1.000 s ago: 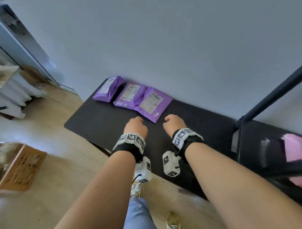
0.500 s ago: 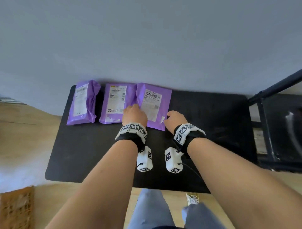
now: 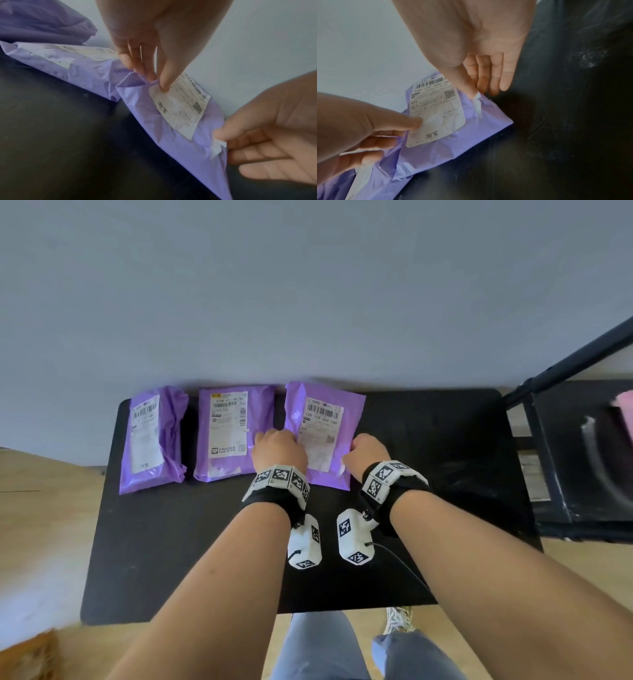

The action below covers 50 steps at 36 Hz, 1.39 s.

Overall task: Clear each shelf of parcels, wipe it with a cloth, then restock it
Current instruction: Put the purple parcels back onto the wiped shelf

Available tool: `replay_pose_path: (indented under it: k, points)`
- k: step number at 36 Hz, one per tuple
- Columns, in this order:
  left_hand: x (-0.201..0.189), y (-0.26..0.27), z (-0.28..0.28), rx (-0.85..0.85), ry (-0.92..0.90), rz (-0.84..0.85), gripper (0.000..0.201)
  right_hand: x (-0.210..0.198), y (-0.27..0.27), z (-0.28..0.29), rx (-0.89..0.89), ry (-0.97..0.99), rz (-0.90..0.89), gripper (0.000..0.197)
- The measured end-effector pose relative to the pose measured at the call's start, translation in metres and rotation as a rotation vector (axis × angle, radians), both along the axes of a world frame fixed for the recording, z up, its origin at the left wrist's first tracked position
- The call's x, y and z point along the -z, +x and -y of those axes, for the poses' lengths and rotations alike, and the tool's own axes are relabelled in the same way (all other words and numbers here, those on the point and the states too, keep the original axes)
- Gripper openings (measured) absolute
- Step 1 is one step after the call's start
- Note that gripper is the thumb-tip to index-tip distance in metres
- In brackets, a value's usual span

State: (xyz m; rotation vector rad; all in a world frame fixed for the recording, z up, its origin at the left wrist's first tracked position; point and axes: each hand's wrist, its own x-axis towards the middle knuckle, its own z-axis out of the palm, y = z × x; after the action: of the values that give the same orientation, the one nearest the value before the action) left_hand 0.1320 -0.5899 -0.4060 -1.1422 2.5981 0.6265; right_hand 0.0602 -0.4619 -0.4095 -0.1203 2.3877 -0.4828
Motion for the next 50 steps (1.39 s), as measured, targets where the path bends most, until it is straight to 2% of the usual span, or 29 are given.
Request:
replay_pose_path:
  k: [11, 19, 25, 29, 34, 50]
  points:
    - [-0.037, 0.02, -0.062, -0.061, -0.004, -0.099, 0.026, -0.034, 0.011, -0.059, 0.001, -0.142, -0.091, 0.006]
    - [-0.062, 0.063, -0.155, -0.197, 0.019, -0.194, 0.021, -0.064, 0.036, -0.138, -0.085, -0.215, -0.13, 0.019]
    - [-0.085, 0.095, -0.221, -0.263, -0.003, -0.274, 0.022, -0.095, 0.06, -0.196, -0.135, -0.288, -0.163, 0.01]
    - [-0.098, 0.118, -0.256, -0.279, -0.04, -0.3, 0.024, -0.11, 0.084, -0.23, -0.133, -0.316, -0.168, 0.016]
    - [-0.121, 0.139, -0.293, -0.255, -0.072, -0.318, 0.023, -0.128, 0.105, -0.267, -0.106, -0.357, -0.172, 0.017]
    - [-0.203, 0.175, -0.408, 0.021, -0.244, -0.51, 0.024, -0.208, 0.164, -0.405, 0.09, -0.52, -0.355, 0.018]
